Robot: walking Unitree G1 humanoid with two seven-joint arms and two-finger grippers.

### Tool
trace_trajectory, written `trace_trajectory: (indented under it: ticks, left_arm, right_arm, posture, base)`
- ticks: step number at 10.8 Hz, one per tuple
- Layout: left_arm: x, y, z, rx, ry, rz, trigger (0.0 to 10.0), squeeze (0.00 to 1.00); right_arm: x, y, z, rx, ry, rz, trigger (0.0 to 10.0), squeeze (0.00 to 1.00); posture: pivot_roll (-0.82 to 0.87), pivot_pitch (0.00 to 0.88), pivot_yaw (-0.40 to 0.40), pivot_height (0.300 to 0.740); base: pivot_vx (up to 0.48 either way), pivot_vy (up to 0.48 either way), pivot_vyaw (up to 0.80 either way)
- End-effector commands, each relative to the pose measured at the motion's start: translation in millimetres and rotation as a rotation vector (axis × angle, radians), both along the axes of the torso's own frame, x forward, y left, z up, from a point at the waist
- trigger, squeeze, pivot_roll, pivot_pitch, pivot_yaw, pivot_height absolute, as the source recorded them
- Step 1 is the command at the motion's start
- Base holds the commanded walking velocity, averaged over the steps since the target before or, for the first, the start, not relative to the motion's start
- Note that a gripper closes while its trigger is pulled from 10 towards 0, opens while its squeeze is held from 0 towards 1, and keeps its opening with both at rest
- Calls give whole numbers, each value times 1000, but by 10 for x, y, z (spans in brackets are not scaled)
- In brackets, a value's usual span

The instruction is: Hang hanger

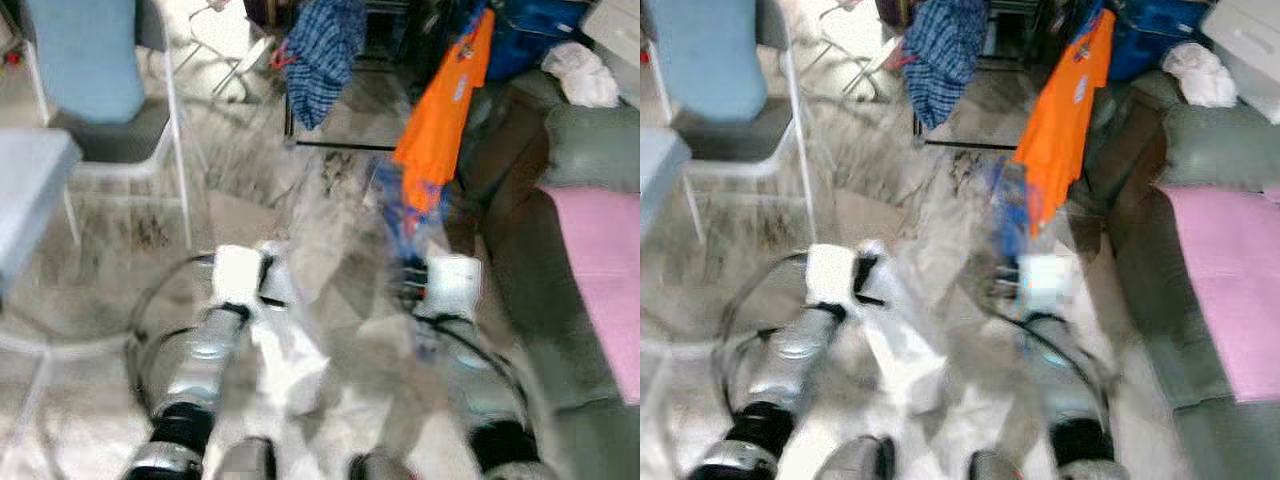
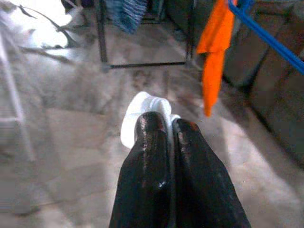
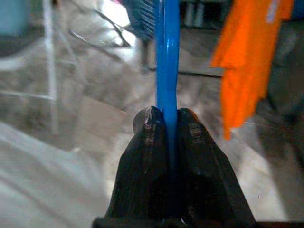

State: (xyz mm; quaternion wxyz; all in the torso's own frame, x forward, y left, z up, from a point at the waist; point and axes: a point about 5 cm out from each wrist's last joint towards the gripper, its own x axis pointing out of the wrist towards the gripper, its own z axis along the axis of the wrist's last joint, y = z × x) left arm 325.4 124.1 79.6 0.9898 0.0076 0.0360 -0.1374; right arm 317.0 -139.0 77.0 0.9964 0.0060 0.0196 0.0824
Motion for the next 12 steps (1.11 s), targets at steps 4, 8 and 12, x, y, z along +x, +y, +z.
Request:
trace_trajectory:
  ticks: [4,8,12]
  left_arm:
    - [-1,-136,85,-24,-52,-54,10000,0]
    - [39,-46,310,217,-229,-291,10000,0]
    - [223,389,594,779,-294,-561,10000,0]
  right_arm:
    - [-6,-107,-19,-39,4,-15,10000,0]
    - [-18,-332,-24,-117,23,-18,10000,0]
    - [1,-201,65,-178,-22,117,10000,0]
  posture:
    - [-19,214,-16,740]
    - [10,232,-39,740]
    - [22,229,-2,740]
  base:
    - [0,255,0]
    - [0,0,0]
    - [0,0,0]
